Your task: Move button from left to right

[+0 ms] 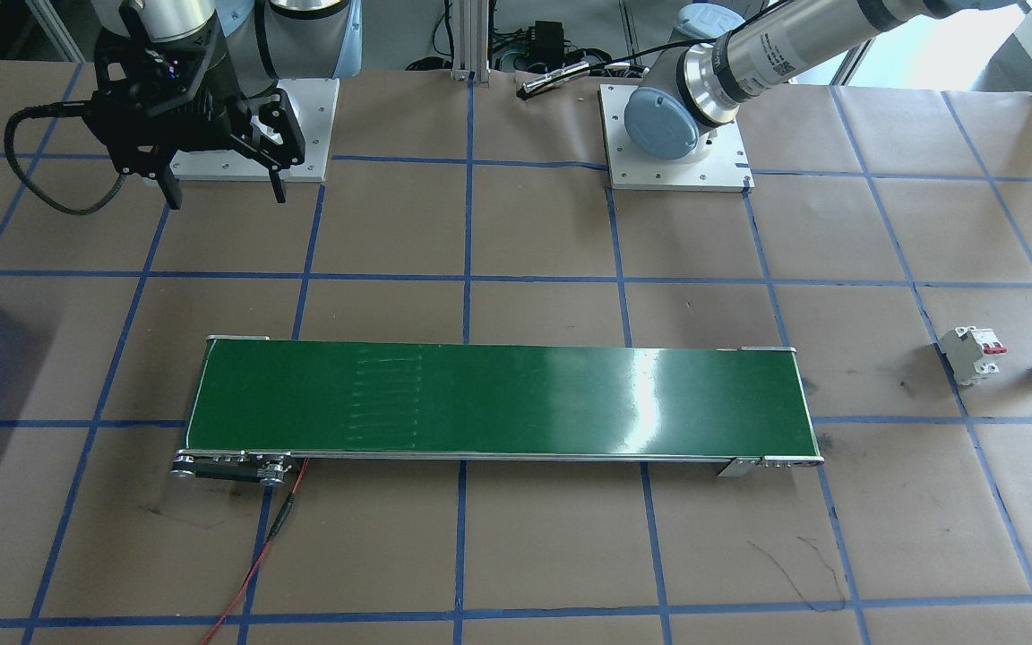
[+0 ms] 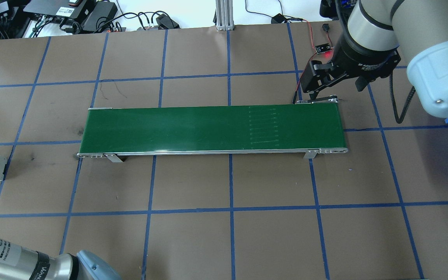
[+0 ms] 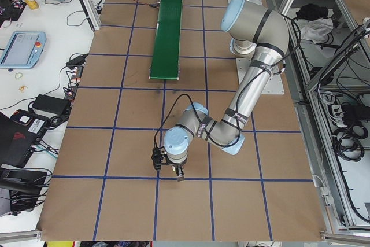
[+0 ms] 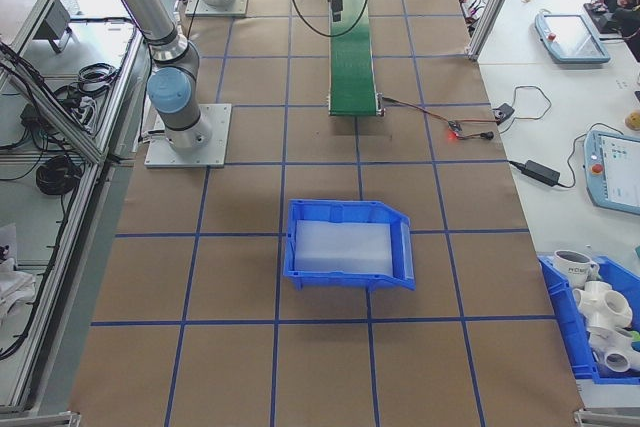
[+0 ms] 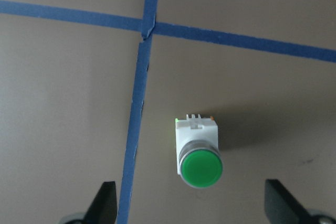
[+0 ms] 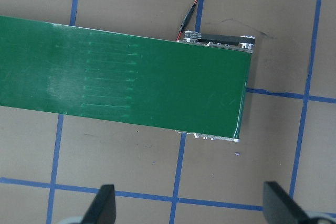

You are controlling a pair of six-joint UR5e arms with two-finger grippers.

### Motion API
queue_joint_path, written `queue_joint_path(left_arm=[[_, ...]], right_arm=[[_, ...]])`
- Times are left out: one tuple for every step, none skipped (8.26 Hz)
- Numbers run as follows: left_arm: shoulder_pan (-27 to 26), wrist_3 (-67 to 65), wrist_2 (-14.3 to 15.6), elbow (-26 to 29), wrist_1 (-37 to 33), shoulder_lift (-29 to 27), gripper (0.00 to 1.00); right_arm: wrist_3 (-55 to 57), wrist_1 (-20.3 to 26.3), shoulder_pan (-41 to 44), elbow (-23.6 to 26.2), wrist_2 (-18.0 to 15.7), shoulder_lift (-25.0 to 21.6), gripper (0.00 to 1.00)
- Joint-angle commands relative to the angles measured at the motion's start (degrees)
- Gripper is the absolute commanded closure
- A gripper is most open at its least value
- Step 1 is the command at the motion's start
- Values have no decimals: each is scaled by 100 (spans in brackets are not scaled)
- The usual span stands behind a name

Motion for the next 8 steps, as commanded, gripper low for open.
queue_joint_path(left_arm=[[3, 10, -2, -108, -36, -171, 0], [3, 36, 6, -135, -10, -207, 0], [3, 36, 15, -144, -10, -207, 0], [-6, 19, -2, -135, 42, -216, 0], [-6, 28, -2, -135, 69, -216, 0], [-6, 28, -2, -126, 78, -216, 2], [-6, 19, -2, -126, 78, -225, 7], [-6, 28, -11, -126, 78, -242, 10]], right_arm=[[-2, 0, 0, 0, 2, -4, 0], [6, 0, 0, 0, 19, 4, 0], [6, 0, 0, 0, 28, 4, 0], [6, 0, 0, 0, 19, 4, 0], [6, 0, 0, 0, 11, 4, 0], [6, 0, 0, 0, 2, -4, 0], [6, 0, 0, 0, 2, 4, 0], [6, 0, 0, 0, 2, -4, 0]])
